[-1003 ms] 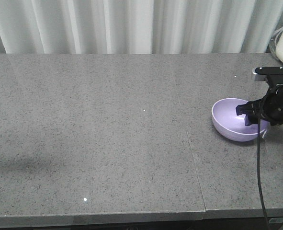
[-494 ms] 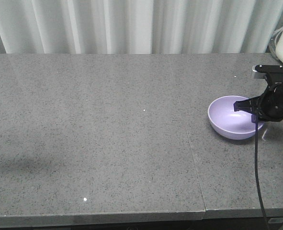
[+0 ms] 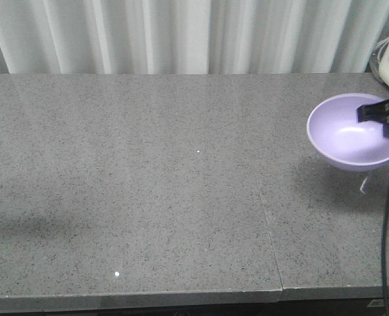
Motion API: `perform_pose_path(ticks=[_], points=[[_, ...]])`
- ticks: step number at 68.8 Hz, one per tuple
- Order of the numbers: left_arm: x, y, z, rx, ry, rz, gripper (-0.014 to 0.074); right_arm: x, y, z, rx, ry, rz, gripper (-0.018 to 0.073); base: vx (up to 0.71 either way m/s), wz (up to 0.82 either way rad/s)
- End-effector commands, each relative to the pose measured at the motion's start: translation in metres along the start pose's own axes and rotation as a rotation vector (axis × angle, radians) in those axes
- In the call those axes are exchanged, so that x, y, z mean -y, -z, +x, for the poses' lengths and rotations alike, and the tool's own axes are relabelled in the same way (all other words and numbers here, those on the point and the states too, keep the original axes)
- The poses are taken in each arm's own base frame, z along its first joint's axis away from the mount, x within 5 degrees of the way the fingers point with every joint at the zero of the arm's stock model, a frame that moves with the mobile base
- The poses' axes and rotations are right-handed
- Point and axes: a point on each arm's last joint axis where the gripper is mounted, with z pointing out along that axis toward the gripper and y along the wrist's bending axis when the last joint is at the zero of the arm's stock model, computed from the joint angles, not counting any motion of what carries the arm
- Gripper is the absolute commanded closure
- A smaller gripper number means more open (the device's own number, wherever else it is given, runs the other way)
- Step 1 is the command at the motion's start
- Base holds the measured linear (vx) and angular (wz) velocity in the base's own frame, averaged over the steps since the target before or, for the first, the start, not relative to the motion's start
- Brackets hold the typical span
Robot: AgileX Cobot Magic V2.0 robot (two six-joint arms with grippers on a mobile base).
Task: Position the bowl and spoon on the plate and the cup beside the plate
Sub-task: 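Grip the bowl rim with the right gripper and lift it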
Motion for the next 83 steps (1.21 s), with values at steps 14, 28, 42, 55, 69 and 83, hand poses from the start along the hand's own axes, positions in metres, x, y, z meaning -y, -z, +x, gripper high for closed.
perform_pose_path(ticks=[14, 28, 42, 55, 69, 83], points=[[0.003, 0.016, -0.003, 0.071, 0.0, 0.021, 0.0603, 0.0, 0.115, 0.019, 0.209, 0.007, -0.006, 0.0565, 0.0, 0.0], [0.003, 0.016, -0.003, 0.071, 0.0, 0.021, 0.0603, 0.0, 0.145, 0.033, 0.269, 0.013, -0.002, 0.0565, 0.0, 0.0], [0.003, 0.016, -0.003, 0.071, 0.0, 0.021, 0.0603, 0.0, 0.144, 0.032, 0.266, 0.013, -0.002, 0.0565, 0.0, 0.0], [0.003, 0.016, -0.003, 0.071, 0.0, 0.021, 0.0603, 0.0, 0.145, 0.032, 0.266, 0.011, -0.002, 0.0565, 0.0, 0.0], [0.003, 0.016, -0.003, 0.071, 0.0, 0.021, 0.0603, 0.0, 0.145, 0.032, 0.266, 0.011, -0.002, 0.0565, 0.0, 0.0], [0.003, 0.016, -0.003, 0.071, 0.0, 0.021, 0.0603, 0.0, 0.145, 0.032, 0.266, 0.011, -0.002, 0.0565, 0.0, 0.0]])
